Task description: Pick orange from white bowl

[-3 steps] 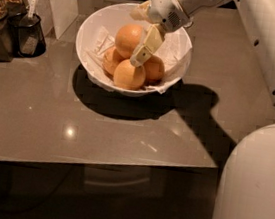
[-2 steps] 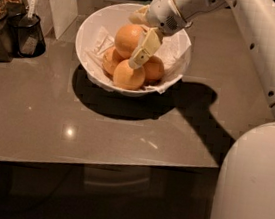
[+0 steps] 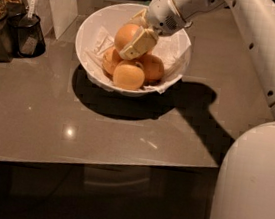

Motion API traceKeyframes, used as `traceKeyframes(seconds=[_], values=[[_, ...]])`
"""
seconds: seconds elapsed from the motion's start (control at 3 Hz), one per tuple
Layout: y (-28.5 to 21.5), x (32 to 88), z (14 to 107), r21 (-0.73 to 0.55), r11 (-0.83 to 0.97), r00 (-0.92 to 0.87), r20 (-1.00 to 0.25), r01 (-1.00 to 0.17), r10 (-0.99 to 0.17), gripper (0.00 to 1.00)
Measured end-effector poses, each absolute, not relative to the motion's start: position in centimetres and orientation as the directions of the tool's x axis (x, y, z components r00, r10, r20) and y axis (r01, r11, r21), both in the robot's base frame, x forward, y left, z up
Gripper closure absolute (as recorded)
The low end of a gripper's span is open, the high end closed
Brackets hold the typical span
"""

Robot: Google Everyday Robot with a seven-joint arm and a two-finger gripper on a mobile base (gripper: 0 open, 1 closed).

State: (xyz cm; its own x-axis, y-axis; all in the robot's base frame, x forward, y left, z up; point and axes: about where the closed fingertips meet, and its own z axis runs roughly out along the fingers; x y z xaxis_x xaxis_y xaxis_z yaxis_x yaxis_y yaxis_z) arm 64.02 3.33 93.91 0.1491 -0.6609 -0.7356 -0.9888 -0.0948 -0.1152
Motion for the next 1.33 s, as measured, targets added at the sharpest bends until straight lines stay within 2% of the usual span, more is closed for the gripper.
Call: traceKeyframes(seconds=[0.67, 1.0, 1.33], values=[[3.4, 64.0, 93.9, -0.115, -0.095, 0.149, -0.735, -0.989, -0.661, 0.89], [3.5, 64.0, 93.9, -0.116, -0.098, 0.152, -0.734, -0.988, -0.662, 1.0], [3.3, 62.4, 96.6, -0.185, -0.099, 0.204, -0.733, -0.978, -0.649, 1.0]])
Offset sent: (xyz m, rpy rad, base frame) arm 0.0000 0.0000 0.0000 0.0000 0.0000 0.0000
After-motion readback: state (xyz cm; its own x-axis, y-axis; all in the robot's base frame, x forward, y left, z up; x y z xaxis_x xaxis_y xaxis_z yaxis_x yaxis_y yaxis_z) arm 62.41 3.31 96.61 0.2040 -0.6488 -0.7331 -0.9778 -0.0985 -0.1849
